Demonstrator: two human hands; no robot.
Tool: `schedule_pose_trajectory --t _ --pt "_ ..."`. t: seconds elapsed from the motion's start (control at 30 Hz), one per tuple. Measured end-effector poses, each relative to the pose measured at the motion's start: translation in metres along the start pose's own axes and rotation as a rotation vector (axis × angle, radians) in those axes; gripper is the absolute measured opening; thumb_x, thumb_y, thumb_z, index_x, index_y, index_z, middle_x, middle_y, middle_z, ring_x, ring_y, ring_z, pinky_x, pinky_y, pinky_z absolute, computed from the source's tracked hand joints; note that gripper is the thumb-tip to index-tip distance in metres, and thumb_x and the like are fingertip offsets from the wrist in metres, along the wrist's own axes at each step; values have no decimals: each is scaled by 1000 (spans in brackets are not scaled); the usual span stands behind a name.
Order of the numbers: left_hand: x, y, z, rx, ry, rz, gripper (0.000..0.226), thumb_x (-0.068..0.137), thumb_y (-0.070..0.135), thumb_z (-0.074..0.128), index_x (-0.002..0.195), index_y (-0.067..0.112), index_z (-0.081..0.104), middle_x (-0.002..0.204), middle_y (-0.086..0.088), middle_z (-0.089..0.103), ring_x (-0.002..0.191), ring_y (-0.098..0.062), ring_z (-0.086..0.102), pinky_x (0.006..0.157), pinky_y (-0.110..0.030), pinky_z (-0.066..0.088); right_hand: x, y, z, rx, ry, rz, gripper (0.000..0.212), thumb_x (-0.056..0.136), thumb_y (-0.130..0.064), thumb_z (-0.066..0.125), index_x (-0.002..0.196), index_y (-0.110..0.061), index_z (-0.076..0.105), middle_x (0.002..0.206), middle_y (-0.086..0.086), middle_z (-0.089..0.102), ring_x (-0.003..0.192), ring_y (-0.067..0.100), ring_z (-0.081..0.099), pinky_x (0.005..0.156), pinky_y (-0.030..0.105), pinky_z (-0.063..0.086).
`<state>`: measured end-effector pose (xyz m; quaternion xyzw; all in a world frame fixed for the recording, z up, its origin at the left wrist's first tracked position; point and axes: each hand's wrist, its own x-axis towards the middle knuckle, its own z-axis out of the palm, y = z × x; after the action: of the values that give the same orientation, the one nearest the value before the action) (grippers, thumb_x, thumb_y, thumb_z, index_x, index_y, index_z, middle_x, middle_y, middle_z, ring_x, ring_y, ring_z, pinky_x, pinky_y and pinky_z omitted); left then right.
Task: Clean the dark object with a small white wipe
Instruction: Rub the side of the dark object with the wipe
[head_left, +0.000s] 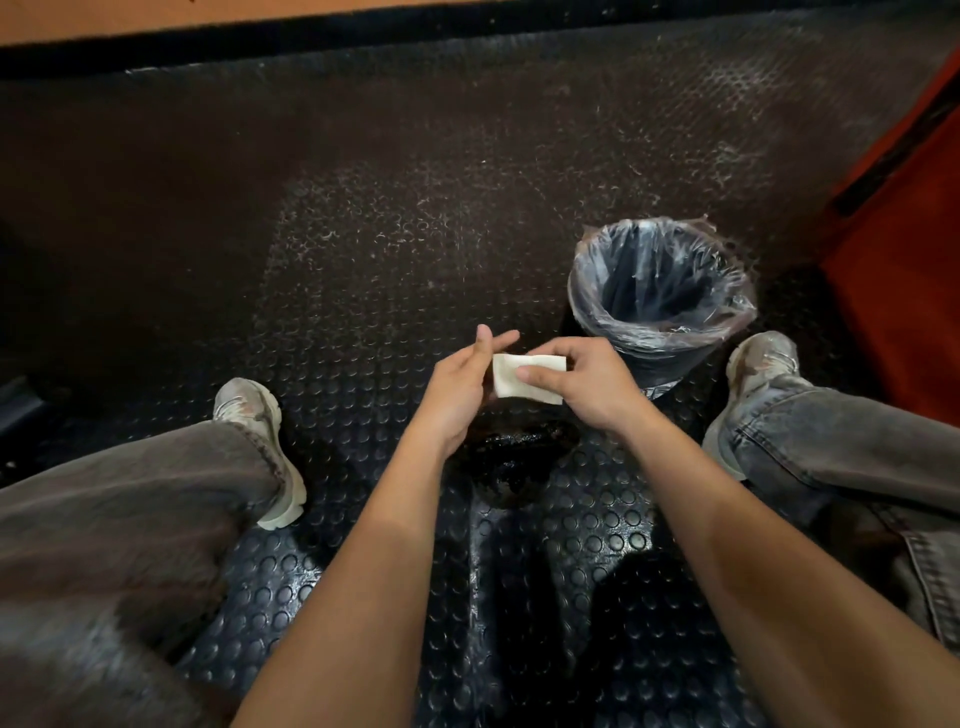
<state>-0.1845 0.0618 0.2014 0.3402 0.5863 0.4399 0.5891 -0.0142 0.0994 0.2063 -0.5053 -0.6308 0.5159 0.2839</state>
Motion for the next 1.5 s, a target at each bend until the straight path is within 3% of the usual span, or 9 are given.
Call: schedule_pose_trajectory --t 0.2,0.4,0.6,0.87,1.03,1.1,1.3,1.4,1.5 --pt "10 -5 -33 -12 254 33 49 102 58 37 120 27 71 117 5 73 111 -13 67 102 -38 51 2 24 -21 69 208 131 8 98 -20 65 92 -22 61 96 3 70 78 23 75 78 52 61" --pt "1 -69 -67 -169 409 -142 56 105 55 31 130 17 64 133 -4 65 128 -22 58 109 -41 43 -31 103 -12 -47 514 390 14 96 -19 65 106 -23 73 81 -3 70 59 12 68 59 30 57" --pt "-16 -129 -46 -305 438 -352 67 105 59 22 143 13 52 153 -8 47 143 -25 41 118 -48 31 -55 168 44 218 511 758 20 89 -7 63 105 -10 75 81 3 69 77 27 69 79 52 61" --pt "-16 -158 -24 -518 348 -415 77 101 66 14 146 12 45 146 -11 53 142 -26 40 118 -50 29 -42 142 60 358 452 668 41 99 0 51 139 -8 57 120 8 65 105 23 62 95 36 52" --pt "-15 -162 -24 -555 357 -413 72 101 67 16 131 17 57 127 -4 64 123 -19 51 101 -45 39 -52 134 58 262 564 490 45 98 -1 49 128 -28 69 102 -3 74 61 1 60 55 18 49" --pt "-15 -164 -24 -542 359 -418 79 99 70 17 139 13 54 136 -8 61 129 -20 50 104 -46 38 -63 136 69 251 632 436 45 98 0 51 131 -27 67 113 -10 70 76 -4 66 67 10 48" --pt "-10 -172 -30 -549 341 -417 94 91 80 21 147 9 47 150 -16 50 142 -29 43 115 -55 34 -51 141 86 412 552 698 44 98 0 51 141 -10 56 126 9 66 110 24 62 104 40 51" --pt "-9 -171 -30 -555 342 -403 84 96 75 18 135 11 57 141 -15 58 134 -26 50 110 -51 37 -46 130 75 370 555 623 47 95 6 45 137 -10 59 98 -8 67 94 16 66 86 31 57" --pt "-10 -172 -29 -558 327 -400 84 97 74 17 139 12 54 136 -11 63 133 -24 50 113 -52 34 -54 125 72 279 644 482 45 96 3 49 130 -21 68 105 -9 72 95 7 69 83 21 57"
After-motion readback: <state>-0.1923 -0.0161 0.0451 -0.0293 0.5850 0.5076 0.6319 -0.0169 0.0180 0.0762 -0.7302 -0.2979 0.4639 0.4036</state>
